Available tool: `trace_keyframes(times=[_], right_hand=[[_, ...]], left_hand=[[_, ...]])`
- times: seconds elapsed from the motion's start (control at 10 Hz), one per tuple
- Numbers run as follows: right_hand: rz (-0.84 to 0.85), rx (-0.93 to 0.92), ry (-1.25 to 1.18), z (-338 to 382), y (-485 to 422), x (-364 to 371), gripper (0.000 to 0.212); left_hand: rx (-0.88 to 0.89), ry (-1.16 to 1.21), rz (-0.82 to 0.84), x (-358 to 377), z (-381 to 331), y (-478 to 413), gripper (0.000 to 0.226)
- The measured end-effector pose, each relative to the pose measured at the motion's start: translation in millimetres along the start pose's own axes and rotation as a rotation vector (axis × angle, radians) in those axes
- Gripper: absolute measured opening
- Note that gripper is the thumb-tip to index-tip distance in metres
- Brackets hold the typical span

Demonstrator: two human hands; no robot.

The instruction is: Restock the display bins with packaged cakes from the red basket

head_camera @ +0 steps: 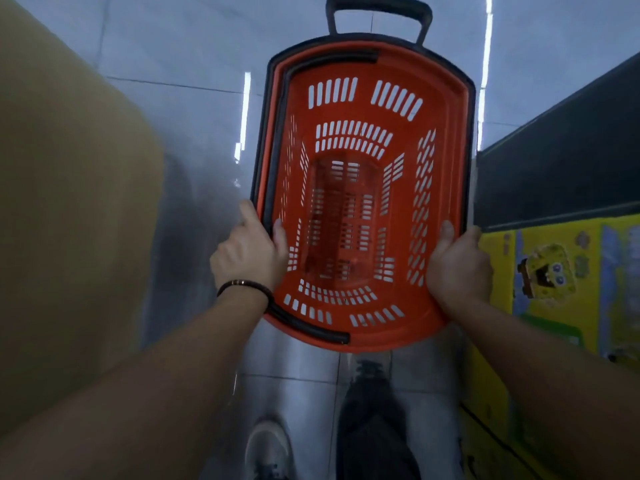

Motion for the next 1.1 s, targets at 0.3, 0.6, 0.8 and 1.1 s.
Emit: trace_keyframes(times=[0.3, 0.6, 0.8, 1.1], right_hand=[[-0.013, -0.002, -0.001, 67.7, -79.1, -20.1, 0.055], [0.060, 0.012, 0.004, 74.6, -76.2, -24.1, 0.053], [0.321, 0.049, 0.015, 93.0, -67.9, -52.7, 0.066], [0.377, -0.285, -0.180, 189.4, 33.1, -203.5, 0.018]], left_hand=[[0.018, -0.022, -0.067, -24.4, -46.6, -90.5, 0.049], [0.018, 0.097, 0.069, -21.3, -44.7, -100.5, 0.042], [-0.081, 0.329, 0.288, -43.4, -45.5, -99.5, 0.080], [-0.081, 0.719, 0.424, -194.0, -91.5, -28.0, 0.008]])
Point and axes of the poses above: each hand's wrist, its own y-axis away from the middle knuckle, its own x-axis out of the palm, z = x × y, the point moved 8 cm from there along -y, towards the middle knuckle, and after that the axes turned 8 degrees about z, right-handed, at the moved point
